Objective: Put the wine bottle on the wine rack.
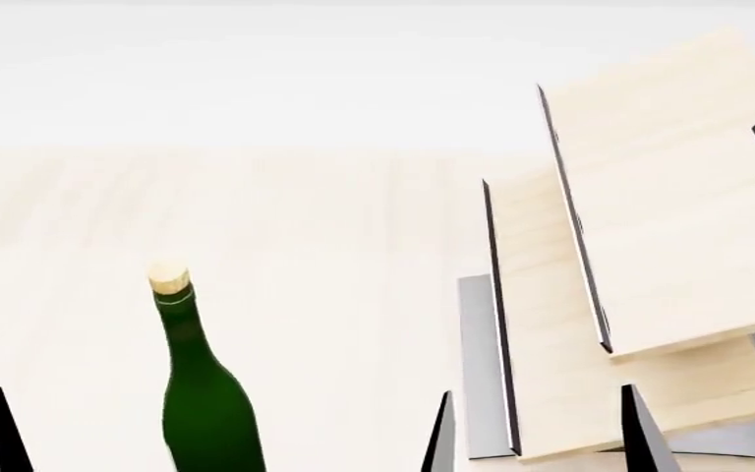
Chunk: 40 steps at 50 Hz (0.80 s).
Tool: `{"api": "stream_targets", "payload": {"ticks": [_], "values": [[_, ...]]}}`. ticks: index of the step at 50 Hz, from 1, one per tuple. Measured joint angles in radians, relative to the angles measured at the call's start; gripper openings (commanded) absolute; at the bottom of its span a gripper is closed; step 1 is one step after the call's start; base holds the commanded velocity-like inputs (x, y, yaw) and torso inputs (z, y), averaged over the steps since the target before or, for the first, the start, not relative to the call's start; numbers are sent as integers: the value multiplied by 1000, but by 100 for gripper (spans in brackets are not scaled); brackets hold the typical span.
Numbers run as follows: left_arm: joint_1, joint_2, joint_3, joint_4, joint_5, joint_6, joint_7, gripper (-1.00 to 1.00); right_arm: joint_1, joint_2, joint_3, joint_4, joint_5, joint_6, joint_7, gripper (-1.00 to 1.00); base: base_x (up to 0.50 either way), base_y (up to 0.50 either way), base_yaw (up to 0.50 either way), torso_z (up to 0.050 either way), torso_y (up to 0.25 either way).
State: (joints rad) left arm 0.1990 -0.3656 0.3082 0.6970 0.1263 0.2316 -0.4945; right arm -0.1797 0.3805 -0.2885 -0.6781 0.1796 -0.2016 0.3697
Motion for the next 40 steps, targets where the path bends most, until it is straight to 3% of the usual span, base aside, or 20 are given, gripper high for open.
{"api": "stream_targets", "payload": {"ticks": [40], "values": [[-4, -10, 7, -3, -4, -1, -11, 100, 5, 8, -13, 5, -2, -2, 10, 100, 0, -96, 0, 0, 0]]}}
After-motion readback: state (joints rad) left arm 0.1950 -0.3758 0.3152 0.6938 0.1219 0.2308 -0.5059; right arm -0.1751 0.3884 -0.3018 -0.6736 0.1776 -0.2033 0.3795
